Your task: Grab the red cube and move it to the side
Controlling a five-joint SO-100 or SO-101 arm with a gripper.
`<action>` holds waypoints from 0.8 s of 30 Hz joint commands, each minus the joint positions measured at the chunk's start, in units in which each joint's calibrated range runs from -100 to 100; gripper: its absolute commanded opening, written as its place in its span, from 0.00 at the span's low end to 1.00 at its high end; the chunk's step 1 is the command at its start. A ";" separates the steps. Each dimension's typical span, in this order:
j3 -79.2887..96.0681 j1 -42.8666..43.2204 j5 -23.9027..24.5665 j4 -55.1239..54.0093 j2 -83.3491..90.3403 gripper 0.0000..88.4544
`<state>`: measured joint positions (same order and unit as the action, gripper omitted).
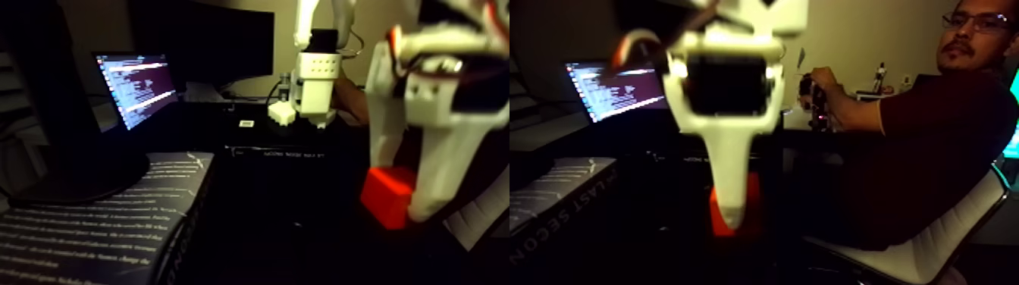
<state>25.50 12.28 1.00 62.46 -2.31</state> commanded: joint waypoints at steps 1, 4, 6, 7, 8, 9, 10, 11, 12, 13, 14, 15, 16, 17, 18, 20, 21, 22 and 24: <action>-5.77 -0.29 -0.27 5.27 4.33 0.03; -8.22 -2.62 -0.54 7.89 6.60 0.03; -9.58 -4.20 -1.94 10.09 7.61 0.03; -10.31 -5.45 -2.48 11.10 7.94 0.03; -10.94 -6.78 -2.91 11.94 8.11 0.03; -11.67 -8.11 -3.56 12.79 8.20 0.03; -12.48 -9.36 -4.37 13.63 8.11 0.03; -13.30 -10.61 -5.07 14.48 8.11 0.03; -14.30 -11.78 -5.72 15.58 8.11 0.03; -15.48 -12.86 -6.42 16.76 8.11 0.03; -16.93 -13.94 -7.07 18.11 8.11 0.03; -18.38 -15.03 -7.71 19.29 8.11 0.03; -20.01 -16.02 -8.31 20.22 8.11 0.03; -21.83 -16.94 -8.79 21.40 8.11 0.03; -23.82 -17.69 -9.33 22.84 8.11 0.03; -28.27 -19.02 -10.41 26.22 8.03 0.03; -30.44 -19.69 -10.90 27.82 7.94 0.03; -32.53 -20.27 -11.33 29.26 7.69 0.03; -36.25 -21.69 -11.98 31.54 6.52 0.03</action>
<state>-4.26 -7.41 -10.02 90.53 3.41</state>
